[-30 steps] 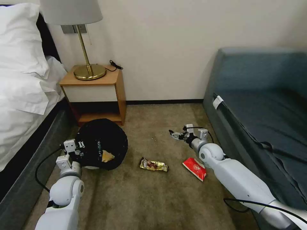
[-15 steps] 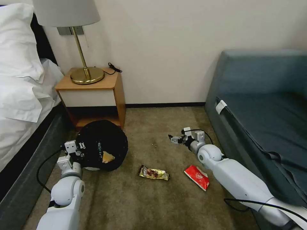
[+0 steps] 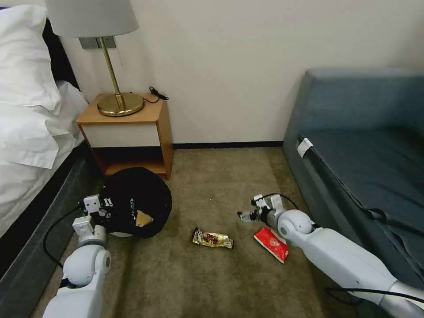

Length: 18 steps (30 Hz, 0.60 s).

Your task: Pick up the trash bin, then pick up the garbage on the floor and place it into the trash bin.

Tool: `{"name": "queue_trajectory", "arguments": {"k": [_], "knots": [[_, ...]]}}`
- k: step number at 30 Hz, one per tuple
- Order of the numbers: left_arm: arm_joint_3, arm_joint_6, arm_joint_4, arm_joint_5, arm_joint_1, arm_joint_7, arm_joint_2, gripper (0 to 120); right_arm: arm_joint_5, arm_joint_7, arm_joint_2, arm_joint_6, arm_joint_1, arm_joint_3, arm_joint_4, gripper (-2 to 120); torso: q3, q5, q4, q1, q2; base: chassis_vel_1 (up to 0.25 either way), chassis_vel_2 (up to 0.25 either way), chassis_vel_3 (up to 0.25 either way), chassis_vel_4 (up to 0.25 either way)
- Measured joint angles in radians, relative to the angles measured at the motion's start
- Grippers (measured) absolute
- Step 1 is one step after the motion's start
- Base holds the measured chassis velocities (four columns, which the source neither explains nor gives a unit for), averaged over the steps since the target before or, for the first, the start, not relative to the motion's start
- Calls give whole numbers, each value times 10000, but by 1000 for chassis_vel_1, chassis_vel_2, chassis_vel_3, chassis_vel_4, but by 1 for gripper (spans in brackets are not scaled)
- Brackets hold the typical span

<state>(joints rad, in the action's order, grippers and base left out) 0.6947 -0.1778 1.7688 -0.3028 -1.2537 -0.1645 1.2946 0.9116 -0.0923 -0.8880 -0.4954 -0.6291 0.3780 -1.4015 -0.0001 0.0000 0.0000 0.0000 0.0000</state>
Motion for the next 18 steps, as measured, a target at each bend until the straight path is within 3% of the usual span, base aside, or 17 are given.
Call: {"name": "queue_trajectory", "arguments": {"k": [7,18], "knots": [[-104,-39,-147,5,99,97,-1,4,-26,289,410,-1034,-598,-199,-358,100,0,-1,-1,0,-1,0,0,0,0],[-194,-45,-247,43,169,135,32,4,-780,660,566,-1130,-1407,-638,-221,100,0,0,-1,0,0,0,0,0,0]]}}
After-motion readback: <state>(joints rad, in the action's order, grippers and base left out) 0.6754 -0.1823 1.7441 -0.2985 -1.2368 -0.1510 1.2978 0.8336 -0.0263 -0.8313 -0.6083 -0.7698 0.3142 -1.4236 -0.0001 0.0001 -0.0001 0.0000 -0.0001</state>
